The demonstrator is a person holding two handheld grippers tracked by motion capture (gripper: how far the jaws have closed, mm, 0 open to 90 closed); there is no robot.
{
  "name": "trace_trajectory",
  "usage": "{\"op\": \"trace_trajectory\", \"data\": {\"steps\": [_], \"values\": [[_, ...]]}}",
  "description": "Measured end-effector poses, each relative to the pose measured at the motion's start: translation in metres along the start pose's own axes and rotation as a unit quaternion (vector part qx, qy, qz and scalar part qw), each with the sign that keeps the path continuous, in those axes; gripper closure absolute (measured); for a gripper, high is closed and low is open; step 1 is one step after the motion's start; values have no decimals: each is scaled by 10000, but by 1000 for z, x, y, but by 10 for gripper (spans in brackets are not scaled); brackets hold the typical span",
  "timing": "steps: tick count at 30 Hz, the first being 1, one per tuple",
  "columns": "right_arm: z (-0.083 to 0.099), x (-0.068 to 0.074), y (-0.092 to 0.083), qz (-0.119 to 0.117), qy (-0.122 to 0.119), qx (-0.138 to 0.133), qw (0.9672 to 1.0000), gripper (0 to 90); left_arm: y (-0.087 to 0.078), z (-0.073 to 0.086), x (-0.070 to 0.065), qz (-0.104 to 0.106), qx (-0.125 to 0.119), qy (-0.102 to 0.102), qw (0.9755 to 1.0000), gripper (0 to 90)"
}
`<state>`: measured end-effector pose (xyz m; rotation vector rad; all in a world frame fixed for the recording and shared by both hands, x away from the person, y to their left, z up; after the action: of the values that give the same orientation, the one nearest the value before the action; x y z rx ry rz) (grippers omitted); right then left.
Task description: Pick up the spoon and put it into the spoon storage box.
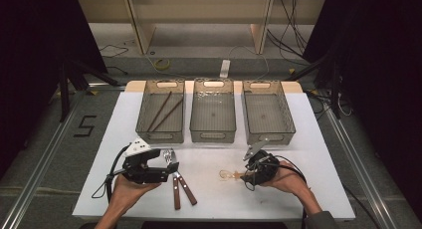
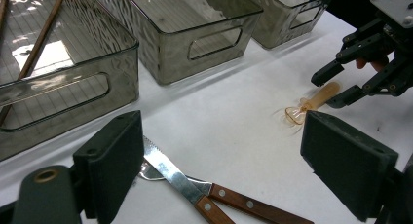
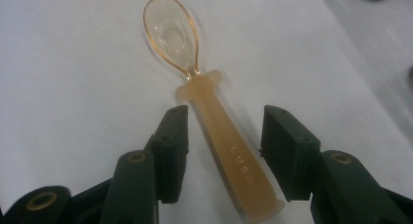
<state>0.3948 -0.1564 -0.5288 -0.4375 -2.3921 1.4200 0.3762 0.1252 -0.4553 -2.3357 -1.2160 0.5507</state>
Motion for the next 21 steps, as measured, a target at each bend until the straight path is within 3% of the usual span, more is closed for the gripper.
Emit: {"op": "trace_trajectory", "data": {"steps": [21], "values": [[4,-1,6,97,-180,294,9994,651,1,1,0,-16,21,37,10000,155]]}}
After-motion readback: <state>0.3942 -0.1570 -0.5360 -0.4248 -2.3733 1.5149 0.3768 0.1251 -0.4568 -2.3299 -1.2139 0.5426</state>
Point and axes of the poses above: each handheld gripper's, and its own axes: y roughly forward along the jaws, z roughly out of its underside, x roughly to its left, the point moved 8 cm from there along y, roughly forward along the jaws, and after that the axes turned 7 degrees about -z, right-handed, at the moved point
